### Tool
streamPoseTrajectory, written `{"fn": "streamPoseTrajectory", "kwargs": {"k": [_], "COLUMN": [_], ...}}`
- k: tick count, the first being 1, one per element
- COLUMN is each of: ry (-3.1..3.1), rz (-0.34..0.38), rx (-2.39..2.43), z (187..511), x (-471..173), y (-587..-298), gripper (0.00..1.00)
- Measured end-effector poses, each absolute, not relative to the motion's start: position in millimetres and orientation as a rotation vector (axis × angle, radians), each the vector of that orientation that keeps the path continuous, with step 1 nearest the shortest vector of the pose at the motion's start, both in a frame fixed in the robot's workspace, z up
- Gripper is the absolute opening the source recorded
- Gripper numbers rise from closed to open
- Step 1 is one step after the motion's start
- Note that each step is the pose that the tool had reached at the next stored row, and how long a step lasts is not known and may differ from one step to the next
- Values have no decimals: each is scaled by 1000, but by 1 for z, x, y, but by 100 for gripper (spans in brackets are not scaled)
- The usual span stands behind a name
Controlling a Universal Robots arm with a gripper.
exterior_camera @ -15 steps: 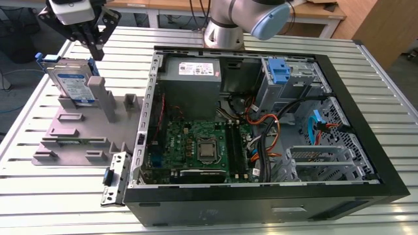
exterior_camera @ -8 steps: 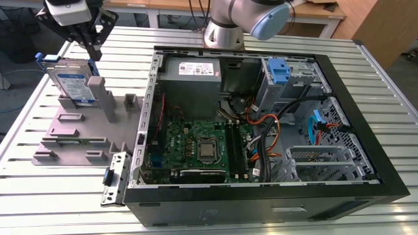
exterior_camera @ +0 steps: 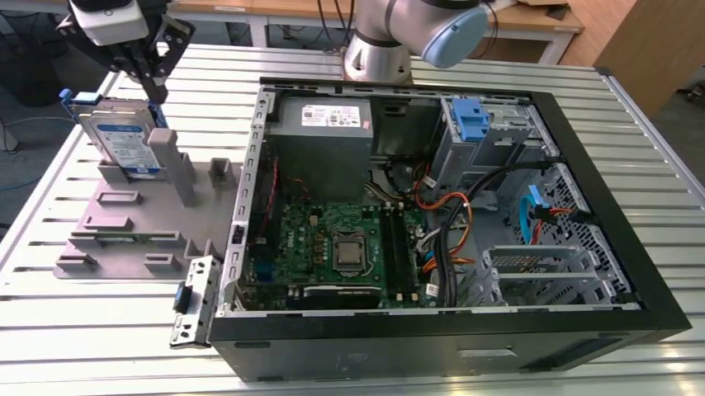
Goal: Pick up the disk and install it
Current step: 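Reach for the disk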
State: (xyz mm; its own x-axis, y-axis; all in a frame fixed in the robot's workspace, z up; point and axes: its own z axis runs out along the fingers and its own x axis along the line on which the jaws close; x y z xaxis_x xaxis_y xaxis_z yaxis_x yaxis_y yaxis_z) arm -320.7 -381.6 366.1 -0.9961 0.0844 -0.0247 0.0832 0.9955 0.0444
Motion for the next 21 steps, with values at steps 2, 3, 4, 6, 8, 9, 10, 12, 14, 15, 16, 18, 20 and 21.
{"fn": "streamPoseTrajectory", "kwargs": {"k": [2, 3, 4, 6, 8, 9, 10, 12, 14, 15, 16, 18, 20, 21], "ry": [3112, 3112, 3112, 3112, 3112, 3112, 3112, 3112, 3112, 3112, 3112, 3112, 3112, 3112], "rz": [67, 68, 67, 68, 67, 67, 67, 67, 67, 67, 67, 67, 67, 67], "rx": [131, 131, 131, 131, 130, 130, 130, 131, 131, 131, 131, 131, 131, 131], "z": [365, 364, 363, 362, 362, 362, 362, 362, 361, 360, 359, 358, 357, 356], "x": [-323, -324, -325, -327, -327, -327, -327, -328, -329, -329, -331, -333, -337, -338], "y": [-381, -381, -381, -381, -381, -381, -381, -381, -381, -381, -381, -381, -381, -381], "gripper": [11, 11, 11, 11, 11, 11, 11, 11, 11, 11, 11, 11, 11, 11]}}
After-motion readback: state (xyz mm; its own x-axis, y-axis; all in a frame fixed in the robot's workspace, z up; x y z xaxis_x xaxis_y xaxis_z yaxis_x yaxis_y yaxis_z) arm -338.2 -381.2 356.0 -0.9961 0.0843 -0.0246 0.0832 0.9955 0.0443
